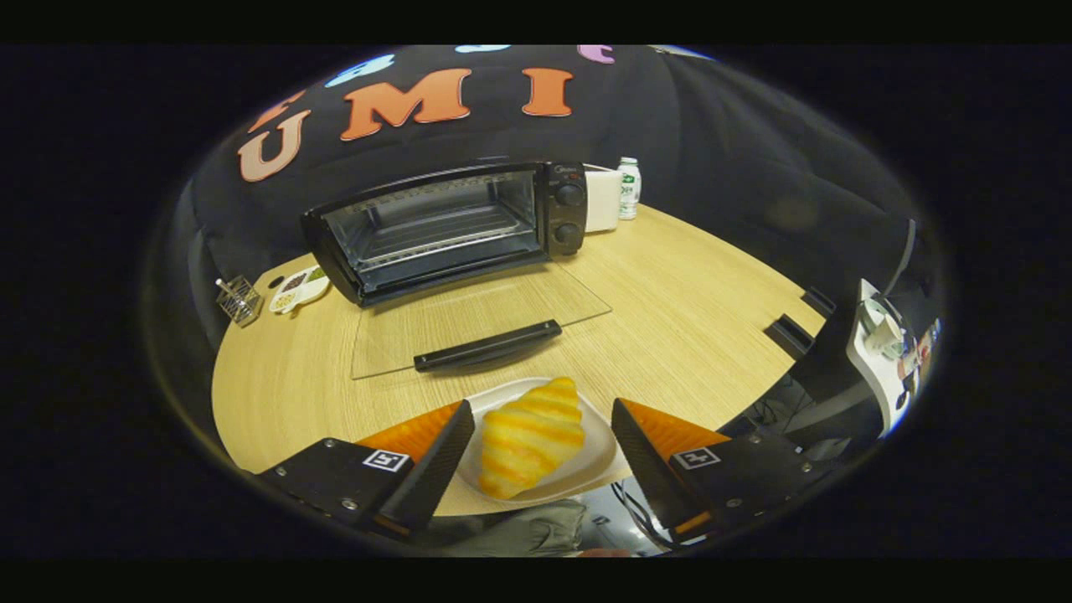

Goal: Open the toaster oven, put the food inside, and close the toaster oven door.

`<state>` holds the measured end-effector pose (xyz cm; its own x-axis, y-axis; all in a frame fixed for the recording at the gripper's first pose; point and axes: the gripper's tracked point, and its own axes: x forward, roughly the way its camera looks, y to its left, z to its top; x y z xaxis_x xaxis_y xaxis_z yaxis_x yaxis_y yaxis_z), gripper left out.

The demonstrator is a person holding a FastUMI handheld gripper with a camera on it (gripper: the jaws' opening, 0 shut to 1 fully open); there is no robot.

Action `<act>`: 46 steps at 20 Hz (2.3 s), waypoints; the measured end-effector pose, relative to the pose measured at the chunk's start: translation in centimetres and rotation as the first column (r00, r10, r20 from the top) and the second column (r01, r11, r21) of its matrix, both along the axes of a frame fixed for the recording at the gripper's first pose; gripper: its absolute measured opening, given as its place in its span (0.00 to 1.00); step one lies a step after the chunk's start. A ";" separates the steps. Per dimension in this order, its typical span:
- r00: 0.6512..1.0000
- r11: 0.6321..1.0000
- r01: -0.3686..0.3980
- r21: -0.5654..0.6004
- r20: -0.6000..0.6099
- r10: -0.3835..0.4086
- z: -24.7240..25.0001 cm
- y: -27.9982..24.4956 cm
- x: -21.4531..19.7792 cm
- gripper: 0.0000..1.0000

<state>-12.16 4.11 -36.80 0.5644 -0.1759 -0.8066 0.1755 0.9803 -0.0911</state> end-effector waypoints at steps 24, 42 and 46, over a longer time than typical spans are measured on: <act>0.940 0.953 0.301 0.045 -0.182 -0.288 -5.7 3.1 -4.8 0.85; 0.951 0.935 0.302 0.189 -0.128 -0.281 -1.8 3.0 -3.6 0.41; 0.965 0.932 0.262 0.251 -0.047 -0.258 1.0 3.2 -1.3 0.40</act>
<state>-13.50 7.35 -35.75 0.5156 -0.1049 -0.8504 0.4278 0.8914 0.1495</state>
